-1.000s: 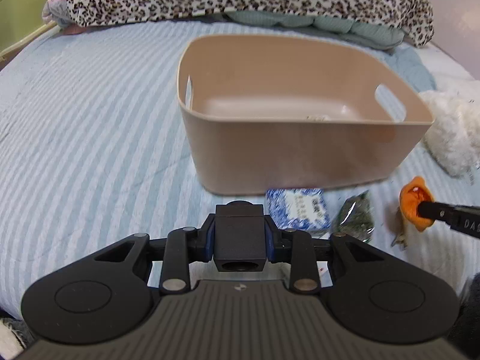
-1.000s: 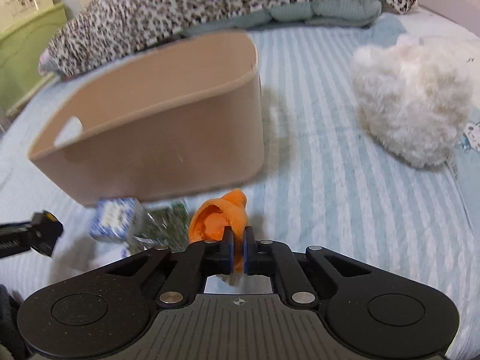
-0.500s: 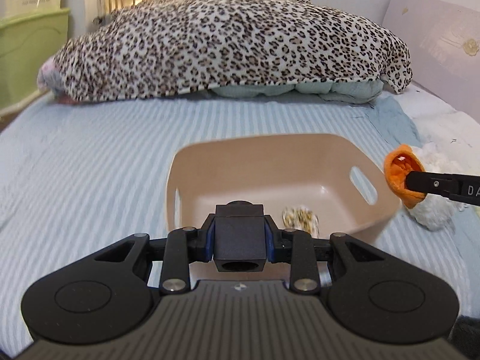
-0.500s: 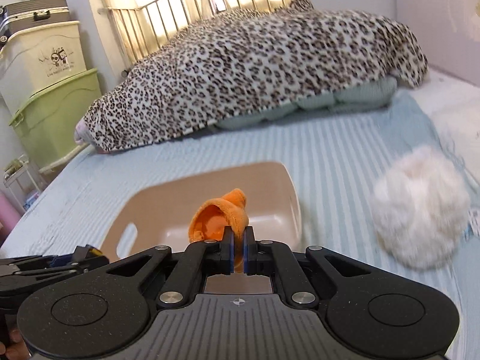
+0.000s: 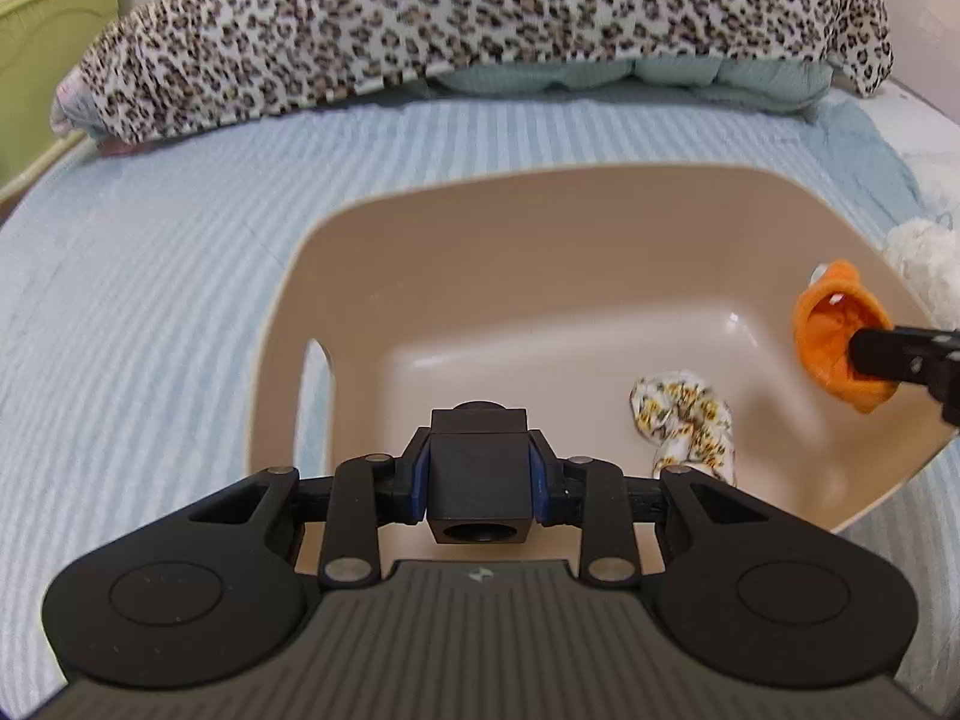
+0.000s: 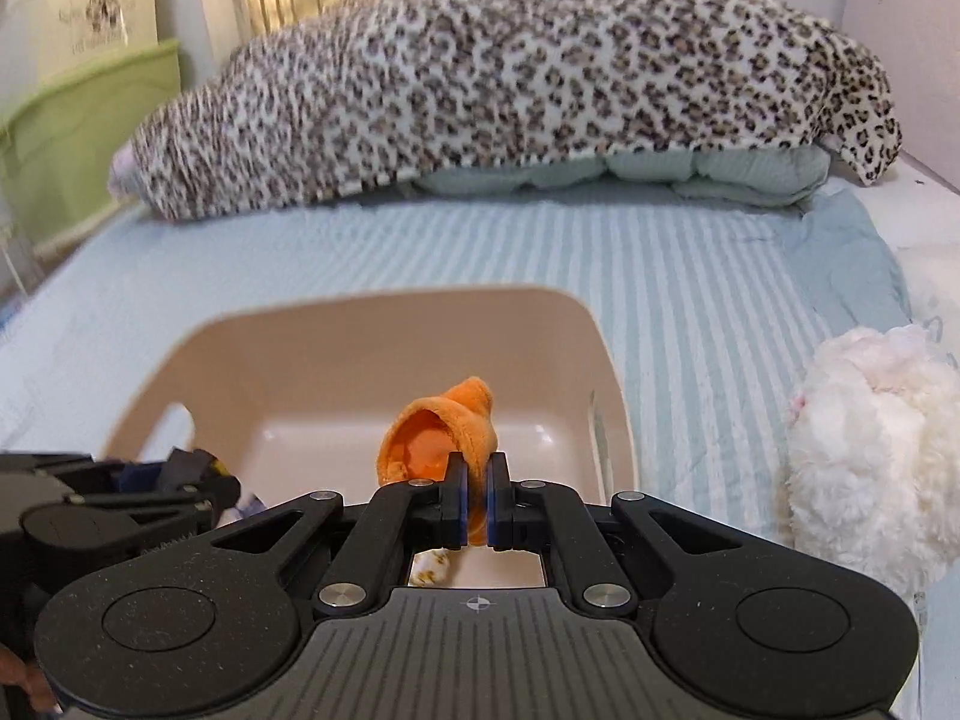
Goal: Organize objects
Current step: 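Lift both items over the basket and open both tools to release them, then grasp the white card box with left tool while right tool grasps the keychain figure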
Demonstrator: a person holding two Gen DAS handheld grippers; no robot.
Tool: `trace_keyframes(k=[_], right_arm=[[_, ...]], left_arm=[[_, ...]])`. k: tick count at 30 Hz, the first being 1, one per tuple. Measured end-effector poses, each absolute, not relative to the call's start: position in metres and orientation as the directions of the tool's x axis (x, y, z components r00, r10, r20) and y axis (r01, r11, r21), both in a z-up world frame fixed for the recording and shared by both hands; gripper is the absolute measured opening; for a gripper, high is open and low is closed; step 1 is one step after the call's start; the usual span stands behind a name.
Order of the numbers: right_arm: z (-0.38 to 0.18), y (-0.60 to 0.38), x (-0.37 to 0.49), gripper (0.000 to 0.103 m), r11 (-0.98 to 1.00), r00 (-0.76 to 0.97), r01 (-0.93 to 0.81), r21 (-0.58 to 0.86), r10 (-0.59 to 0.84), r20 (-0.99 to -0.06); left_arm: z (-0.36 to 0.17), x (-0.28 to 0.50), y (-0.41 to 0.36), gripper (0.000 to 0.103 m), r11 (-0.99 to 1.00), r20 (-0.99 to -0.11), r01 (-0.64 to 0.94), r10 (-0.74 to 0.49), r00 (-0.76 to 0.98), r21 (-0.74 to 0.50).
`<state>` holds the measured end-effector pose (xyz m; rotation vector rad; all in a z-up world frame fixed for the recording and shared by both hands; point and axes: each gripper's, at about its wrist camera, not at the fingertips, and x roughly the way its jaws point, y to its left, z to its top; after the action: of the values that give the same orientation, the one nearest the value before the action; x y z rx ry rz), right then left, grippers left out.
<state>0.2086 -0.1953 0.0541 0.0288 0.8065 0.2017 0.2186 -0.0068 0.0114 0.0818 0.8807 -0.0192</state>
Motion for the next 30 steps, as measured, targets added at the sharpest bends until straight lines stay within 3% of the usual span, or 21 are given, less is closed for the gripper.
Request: trace_keyframes(k=[7,8,9,10,11,16,20,25,30], right_arm=[[0.039,-0.189,0.209,0.014,0.980,0.633,-0.180,0.080,0.178,-0.753],[0.042,-0.190,0.207,0.025,0.980,0.638,-0.178,0.083,0.180,-0.749],[0.045,-0.191,0.207,0.028,0.980,0.640,-0.177,0.089,0.183,-0.747],[0.049,-0.192,0.205,0.036,0.979,0.645,-0.177,0.100,0.193,-0.739],[0.055,-0.194,0.202,0.040,0.979,0.654,-0.175,0.107,0.196,-0.731],[0.079,-0.201,0.182,0.065,0.977,0.697,-0.174,0.123,0.210,-0.685],[0.092,-0.207,0.162,0.078,0.975,0.712,-0.175,0.133,0.219,-0.667],[0.095,-0.215,0.135,0.089,0.977,0.705,-0.178,0.118,0.210,-0.678],[0.087,-0.224,0.112,0.092,0.981,0.693,-0.164,0.103,0.189,-0.696]], left_arm=[[0.011,0.212,-0.002,0.036,0.996,-0.768,0.088,-0.033,0.640,0.030],[0.016,0.211,-0.002,0.046,0.996,-0.763,0.089,-0.042,0.645,0.021],[0.020,0.209,-0.002,0.056,0.996,-0.755,0.086,-0.046,0.654,0.013],[0.026,0.206,-0.002,0.075,0.997,-0.742,0.073,-0.041,0.669,0.010],[0.032,0.202,-0.002,0.081,0.998,-0.723,0.059,-0.033,0.690,0.010],[0.052,0.186,0.000,0.083,0.998,-0.704,0.058,-0.042,0.709,0.000],[0.061,0.166,0.005,0.088,0.999,-0.699,0.041,-0.034,0.714,-0.007],[0.065,0.139,0.012,0.088,0.999,-0.709,0.034,-0.030,0.705,-0.009],[0.063,0.117,0.014,0.088,0.999,-0.721,0.034,-0.020,0.693,0.005]])
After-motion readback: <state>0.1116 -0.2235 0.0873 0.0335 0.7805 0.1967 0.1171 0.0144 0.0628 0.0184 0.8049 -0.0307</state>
